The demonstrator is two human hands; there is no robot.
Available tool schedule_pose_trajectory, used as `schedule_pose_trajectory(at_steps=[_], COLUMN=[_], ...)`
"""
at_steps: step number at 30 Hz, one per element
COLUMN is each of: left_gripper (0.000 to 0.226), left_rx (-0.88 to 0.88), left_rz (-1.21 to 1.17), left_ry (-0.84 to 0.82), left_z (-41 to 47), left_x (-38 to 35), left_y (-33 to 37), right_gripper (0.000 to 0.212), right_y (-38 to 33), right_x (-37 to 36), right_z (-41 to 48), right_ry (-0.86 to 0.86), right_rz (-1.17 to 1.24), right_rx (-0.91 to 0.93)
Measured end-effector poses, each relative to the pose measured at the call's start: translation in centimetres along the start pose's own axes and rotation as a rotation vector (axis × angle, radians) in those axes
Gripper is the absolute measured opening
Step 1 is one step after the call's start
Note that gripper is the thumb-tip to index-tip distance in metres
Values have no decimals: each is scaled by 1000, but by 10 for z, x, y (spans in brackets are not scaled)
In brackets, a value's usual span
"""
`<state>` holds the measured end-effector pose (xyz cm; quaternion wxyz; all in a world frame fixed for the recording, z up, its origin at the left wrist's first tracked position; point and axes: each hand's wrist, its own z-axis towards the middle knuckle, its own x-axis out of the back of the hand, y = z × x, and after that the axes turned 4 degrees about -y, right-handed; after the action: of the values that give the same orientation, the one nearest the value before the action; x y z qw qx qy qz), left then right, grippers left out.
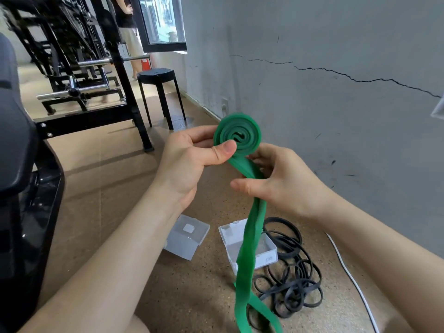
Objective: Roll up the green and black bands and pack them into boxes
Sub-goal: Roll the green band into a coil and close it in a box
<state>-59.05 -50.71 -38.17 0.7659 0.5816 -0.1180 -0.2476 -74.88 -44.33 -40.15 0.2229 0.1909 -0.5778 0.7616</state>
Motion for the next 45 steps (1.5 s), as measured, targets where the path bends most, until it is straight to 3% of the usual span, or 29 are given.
schedule_pose_trajectory(at_steps=[3, 13, 17, 21, 26, 31, 33, 37, 40, 43, 45], left_gripper=[25, 31, 39, 43, 40, 39, 38, 43, 38, 42, 45], left_rx=[9, 5, -3, -31, 71, 68, 42, -8, -2, 11, 47], left_rz=[18, 213, 416, 594, 79, 12, 108, 656, 937, 1116, 1113], left_ry=[-56, -203, -263, -283, -124, -60, -67, -186, -270, -272, -279], left_z=[-1, -1, -1, -3, -5, -4, -4, -8, -11, -11, -11], left_x=[7, 23, 27, 26, 10, 0, 2, 7, -1, -8, -8], left_y=[2, 7, 13, 16, -1, -2, 5, 13, 8, 4, 4], right_gripper=[39, 45, 56, 41, 44, 41, 43, 45, 53, 31, 28], right_y=[-1, -5, -10, -12, -13, -15, -13, -10, -12, -13, -12], right_x=[2, 16, 17, 7, 1, -1, 7, 34, 34, 23, 22], right_z=[-1, -3, -6, -8, -4, -3, -2, -3, -4, -5, -5], right_ry=[-49, -248, -185, -104, 42, 5, -72, -127, -163, -208, -218], right_rz=[79, 173, 297, 262, 404, 520, 502, 189, -19, -153, -149], right_rx=[-43, -25, -111, -16, -48, -130, -181, -101, -46, -65, -88])
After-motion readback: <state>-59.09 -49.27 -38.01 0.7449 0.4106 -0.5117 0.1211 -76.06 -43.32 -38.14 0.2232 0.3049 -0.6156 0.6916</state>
